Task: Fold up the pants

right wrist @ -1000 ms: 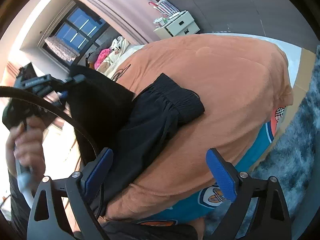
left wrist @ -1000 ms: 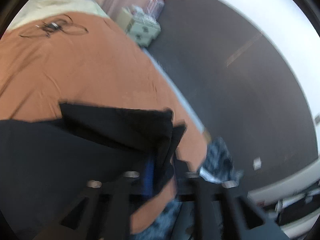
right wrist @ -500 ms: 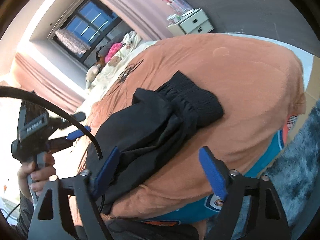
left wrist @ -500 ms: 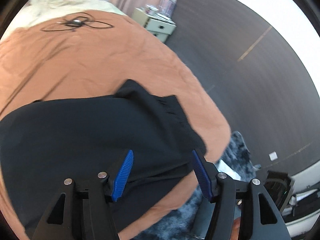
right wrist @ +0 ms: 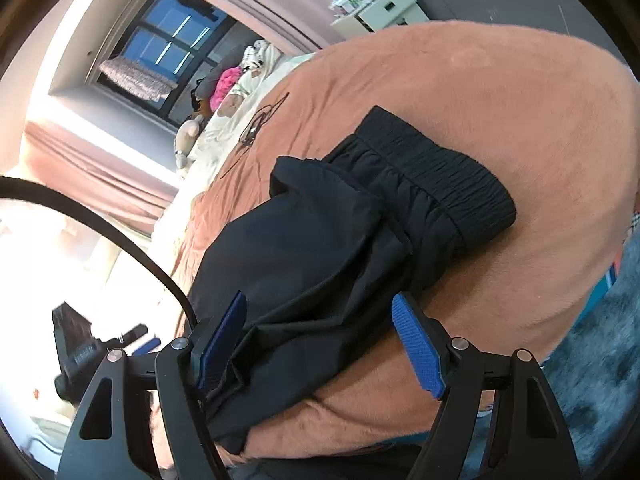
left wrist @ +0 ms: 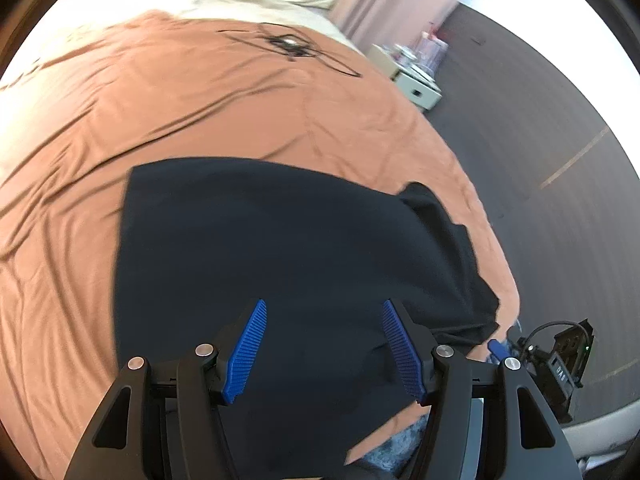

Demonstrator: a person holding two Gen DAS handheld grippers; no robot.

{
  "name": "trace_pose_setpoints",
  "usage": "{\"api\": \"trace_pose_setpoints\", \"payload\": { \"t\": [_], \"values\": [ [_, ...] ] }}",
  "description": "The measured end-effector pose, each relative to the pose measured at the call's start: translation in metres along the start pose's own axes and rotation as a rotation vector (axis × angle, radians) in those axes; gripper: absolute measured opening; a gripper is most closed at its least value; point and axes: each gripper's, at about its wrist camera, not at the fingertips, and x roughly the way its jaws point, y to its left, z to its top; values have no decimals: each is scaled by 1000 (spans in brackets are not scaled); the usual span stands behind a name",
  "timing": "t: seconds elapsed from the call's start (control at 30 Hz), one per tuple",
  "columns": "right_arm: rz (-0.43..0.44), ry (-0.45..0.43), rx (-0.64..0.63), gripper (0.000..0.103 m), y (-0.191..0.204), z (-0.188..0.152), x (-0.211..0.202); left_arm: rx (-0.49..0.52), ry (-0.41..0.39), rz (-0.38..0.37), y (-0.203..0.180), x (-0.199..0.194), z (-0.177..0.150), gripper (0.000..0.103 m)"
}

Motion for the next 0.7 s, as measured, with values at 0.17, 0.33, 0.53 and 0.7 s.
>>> {"api": "trace_pose_setpoints", "payload": {
  "t": [0.17, 0.33, 0.53, 0.7],
  "values": [
    [16, 10, 59, 63, -7, 16, 7, -87, -24, 33, 40, -7, -10, 63],
    [-77, 46, 87, 50, -12, 32, 18, -171, -38, 63, 74, -13, -27, 63],
    [-173, 46, 73, 4, -12, 50, 14, -240, -22, 85, 101, -12, -40, 63],
    [-172, -16, -22, 2, 9, 71, -10, -274, 12, 107, 113, -4, -51, 63]
  ]
}}
